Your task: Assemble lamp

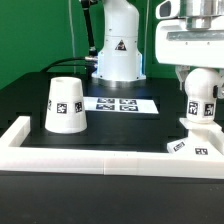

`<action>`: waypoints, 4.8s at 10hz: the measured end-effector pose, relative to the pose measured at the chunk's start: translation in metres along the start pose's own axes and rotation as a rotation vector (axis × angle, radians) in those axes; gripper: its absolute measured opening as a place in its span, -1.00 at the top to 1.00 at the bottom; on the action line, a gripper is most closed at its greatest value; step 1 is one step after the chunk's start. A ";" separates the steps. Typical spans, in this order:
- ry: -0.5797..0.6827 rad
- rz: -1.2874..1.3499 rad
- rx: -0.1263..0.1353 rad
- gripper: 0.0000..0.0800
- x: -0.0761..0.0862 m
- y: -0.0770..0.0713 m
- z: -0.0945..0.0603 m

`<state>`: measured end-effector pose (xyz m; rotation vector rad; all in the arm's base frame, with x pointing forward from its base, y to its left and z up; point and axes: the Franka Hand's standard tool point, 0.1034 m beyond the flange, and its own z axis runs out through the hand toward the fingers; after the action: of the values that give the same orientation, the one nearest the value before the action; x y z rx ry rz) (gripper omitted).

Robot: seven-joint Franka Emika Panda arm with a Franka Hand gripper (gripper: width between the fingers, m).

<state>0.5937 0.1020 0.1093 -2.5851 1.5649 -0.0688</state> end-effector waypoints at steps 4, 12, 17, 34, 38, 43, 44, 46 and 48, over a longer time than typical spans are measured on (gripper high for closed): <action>-0.036 0.272 0.018 -0.45 0.000 -0.001 0.001; -0.009 -0.197 0.014 -0.75 -0.009 -0.007 0.000; 0.013 -0.675 0.001 -0.75 -0.006 -0.007 -0.002; 0.035 -2.306 -0.117 -0.75 0.002 -0.008 -0.004; 0.016 -2.552 -0.180 -0.75 0.006 -0.008 -0.005; 0.018 -2.537 -0.181 -0.44 0.008 -0.008 -0.005; 0.018 -2.534 -0.181 -0.44 0.009 -0.007 -0.005; 0.041 -2.457 -0.176 -0.44 0.016 -0.005 -0.005; 0.071 -2.184 -0.152 -0.44 0.017 -0.005 -0.005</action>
Offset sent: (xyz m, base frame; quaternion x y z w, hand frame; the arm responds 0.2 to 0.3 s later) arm 0.0009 0.0000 -0.0053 -0.0010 0.0068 0.1476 0.9890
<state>0.6058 0.0890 0.1145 -2.7848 -1.6904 -0.1828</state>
